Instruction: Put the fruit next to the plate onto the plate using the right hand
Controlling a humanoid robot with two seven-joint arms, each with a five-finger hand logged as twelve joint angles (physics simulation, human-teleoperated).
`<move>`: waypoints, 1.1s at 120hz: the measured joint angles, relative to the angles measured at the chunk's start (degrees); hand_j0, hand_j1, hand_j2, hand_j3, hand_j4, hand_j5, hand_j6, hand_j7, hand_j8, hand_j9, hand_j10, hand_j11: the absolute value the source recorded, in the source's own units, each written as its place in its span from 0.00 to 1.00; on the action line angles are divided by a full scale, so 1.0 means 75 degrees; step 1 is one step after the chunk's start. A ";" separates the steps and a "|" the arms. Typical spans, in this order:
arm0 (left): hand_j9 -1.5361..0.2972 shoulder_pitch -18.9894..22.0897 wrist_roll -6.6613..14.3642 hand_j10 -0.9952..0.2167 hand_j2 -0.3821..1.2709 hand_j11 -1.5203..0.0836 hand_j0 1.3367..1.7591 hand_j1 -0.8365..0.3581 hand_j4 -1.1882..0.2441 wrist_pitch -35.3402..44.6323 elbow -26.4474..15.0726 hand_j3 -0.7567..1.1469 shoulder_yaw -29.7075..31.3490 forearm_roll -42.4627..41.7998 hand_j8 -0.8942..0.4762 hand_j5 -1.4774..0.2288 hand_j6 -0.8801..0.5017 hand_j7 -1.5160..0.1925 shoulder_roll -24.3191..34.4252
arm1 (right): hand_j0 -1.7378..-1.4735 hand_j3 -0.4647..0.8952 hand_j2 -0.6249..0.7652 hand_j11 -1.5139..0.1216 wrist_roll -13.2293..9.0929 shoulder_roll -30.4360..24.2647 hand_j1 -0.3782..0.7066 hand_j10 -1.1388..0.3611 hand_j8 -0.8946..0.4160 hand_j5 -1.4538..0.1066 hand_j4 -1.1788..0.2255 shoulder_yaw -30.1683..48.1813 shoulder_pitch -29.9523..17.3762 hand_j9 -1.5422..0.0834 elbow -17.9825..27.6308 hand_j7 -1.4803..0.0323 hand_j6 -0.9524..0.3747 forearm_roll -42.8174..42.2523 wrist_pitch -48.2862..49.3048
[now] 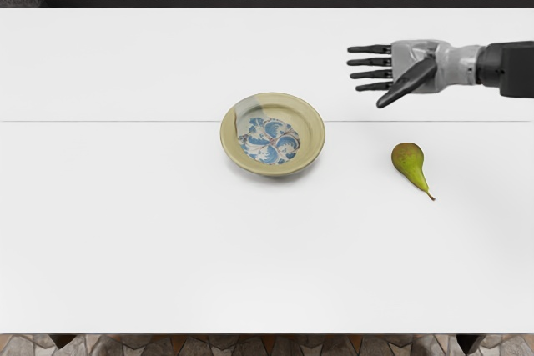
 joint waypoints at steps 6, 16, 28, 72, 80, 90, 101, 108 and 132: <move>0.84 0.0000 0.0000 0.82 0.23 0.95 0.76 0.99 0.83 0.0000 0.0001 0.40 0.0000 0.0000 0.65 0.87 0.64 0.89 0.0000 | 0.30 0.34 0.45 0.93 -0.0023 -0.0022 0.03 0.76 0.68 0.93 0.84 -0.0001 -0.0010 0.95 0.0008 0.98 0.72 -0.0001 0.0000; 0.84 0.0000 0.0000 0.82 0.23 0.95 0.76 0.99 0.83 0.0000 0.0000 0.40 0.0000 0.0000 0.65 0.87 0.64 0.89 0.0000 | 0.30 0.34 0.45 0.93 -0.0102 -0.0040 0.03 0.76 0.68 0.93 0.84 0.0000 0.0066 0.95 0.0121 0.98 0.72 -0.0044 0.0000; 0.84 0.0000 0.0000 0.82 0.23 0.95 0.76 0.99 0.83 0.0000 0.0000 0.40 0.0000 0.0000 0.65 0.87 0.64 0.89 0.0000 | 0.30 0.34 0.45 0.93 -0.0192 -0.0200 0.03 0.76 0.68 0.93 0.84 0.0000 0.0283 0.95 0.0649 0.98 0.72 -0.0251 0.0000; 0.84 0.0000 0.0000 0.82 0.23 0.95 0.76 0.99 0.83 0.0000 0.0001 0.40 0.0000 0.0000 0.65 0.87 0.64 0.89 0.0000 | 0.30 0.34 0.45 0.93 -0.0435 -0.1733 0.03 0.76 0.68 0.93 0.84 -0.0003 0.0788 0.95 0.4973 0.98 0.72 -0.2522 -0.3089; 0.84 0.0000 0.0000 0.82 0.23 0.95 0.76 0.99 0.83 0.0000 0.0000 0.40 0.0001 0.0000 0.65 0.87 0.64 0.89 0.0000 | 0.30 0.34 0.45 0.93 -0.0441 -0.1755 0.03 0.76 0.68 0.93 0.84 -0.0066 0.0762 0.95 0.5228 0.98 0.72 -0.3001 -0.3645; 0.84 0.0000 0.0000 0.82 0.23 0.95 0.76 0.99 0.83 0.0000 0.0000 0.40 0.0001 0.0000 0.65 0.87 0.64 0.89 0.0000 | 0.30 0.34 0.45 0.93 -0.0445 -0.1821 0.03 0.76 0.68 0.93 0.84 -0.0317 0.0741 0.95 0.5399 0.98 0.72 -0.3512 -0.4000; 0.84 0.0000 0.0000 0.82 0.23 0.95 0.76 0.99 0.83 0.0000 0.0000 0.40 0.0001 0.0000 0.65 0.87 0.64 0.89 0.0000 | 0.30 0.34 0.45 0.93 -0.0446 -0.1933 0.03 0.76 0.68 0.93 0.84 -0.0562 0.0627 0.95 0.5564 0.98 0.72 -0.3956 -0.4429; 0.84 0.0000 0.0000 0.82 0.23 0.95 0.76 0.99 0.83 0.0000 0.0000 0.40 0.0000 0.0000 0.65 0.87 0.64 0.89 0.0000 | 0.30 0.34 0.45 0.93 -0.0444 -0.1972 0.03 0.76 0.68 0.93 0.84 -0.0646 0.0487 0.95 0.5683 0.98 0.72 -0.4190 -0.4784; 0.84 0.0000 0.0000 0.82 0.23 0.95 0.76 0.99 0.83 0.0000 0.0000 0.40 0.0000 0.0000 0.65 0.87 0.64 0.89 0.0000 | 0.30 0.34 0.45 0.93 -0.0494 -0.1886 0.03 0.76 0.68 0.93 0.84 -0.0849 -0.0177 0.95 0.6118 0.98 0.72 -0.4868 -0.6515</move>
